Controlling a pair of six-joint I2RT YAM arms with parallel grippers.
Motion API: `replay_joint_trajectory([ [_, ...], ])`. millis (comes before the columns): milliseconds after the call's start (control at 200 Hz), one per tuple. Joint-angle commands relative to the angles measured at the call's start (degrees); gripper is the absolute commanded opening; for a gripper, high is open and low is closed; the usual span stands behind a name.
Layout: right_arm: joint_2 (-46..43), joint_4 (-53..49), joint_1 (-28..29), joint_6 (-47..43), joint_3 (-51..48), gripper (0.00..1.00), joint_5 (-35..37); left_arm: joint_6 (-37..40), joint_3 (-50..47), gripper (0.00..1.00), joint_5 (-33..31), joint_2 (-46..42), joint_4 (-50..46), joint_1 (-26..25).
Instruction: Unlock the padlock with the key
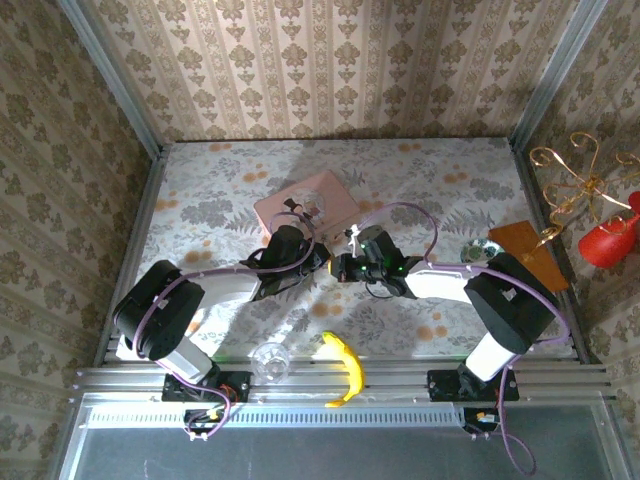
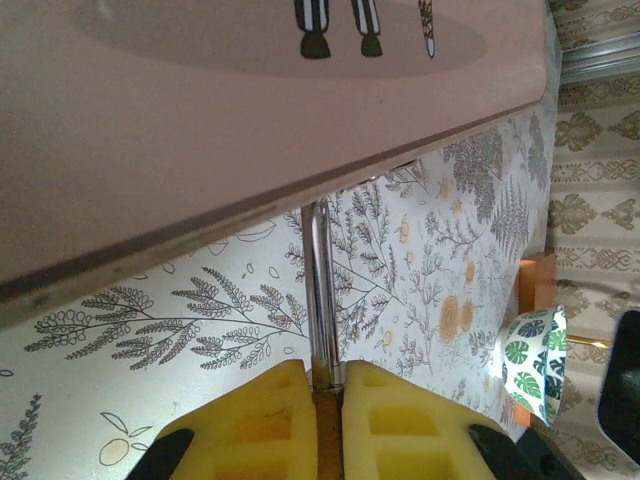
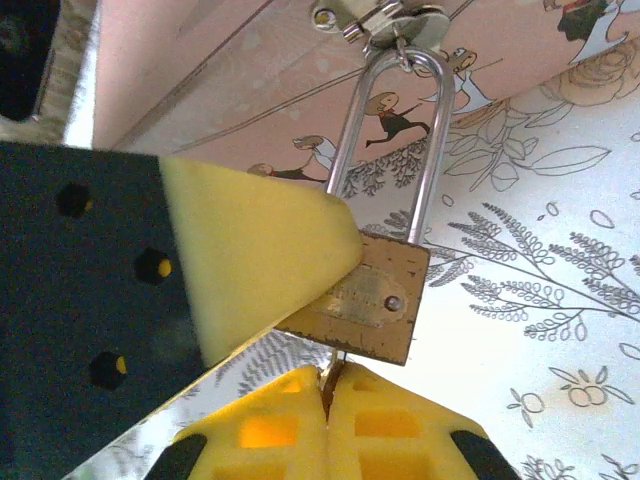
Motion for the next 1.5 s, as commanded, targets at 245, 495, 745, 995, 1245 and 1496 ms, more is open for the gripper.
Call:
replay_joint_trajectory([
  [245,9.52,25.77,-6.52,23.3,-4.98,0.0,-9.61,0.45,-1.05,0.0,1.18,-1.9,2.35,-0.41],
  [495,17.82,44.48,-8.41,33.15,-7.77,0.0,-11.94,0.33,-1.76,0.0,0.78,-2.48,2.92,-0.18],
  [745,21.05,53.93,-9.37,37.17,-9.85,0.0,-11.85,0.13,-3.14,0.0,-0.18,-3.89,2.94,0.32],
  [995,20.17,53.89,-10.47,36.89,-10.86,0.0,-12.64,0.19,-4.04,0.0,-0.54,-4.38,2.81,0.48],
  [1245,20.79,54.52,-11.04,38.72,-11.23,0.0,-12.55,0.5,-5.23,0.0,-0.02,-4.65,3.52,0.51],
  [1496,21.07,54.53,-11.66,40.73,-11.0,0.0,-13.21,0.25,-7.91,0.0,0.6,-4.34,7.59,0.59],
])
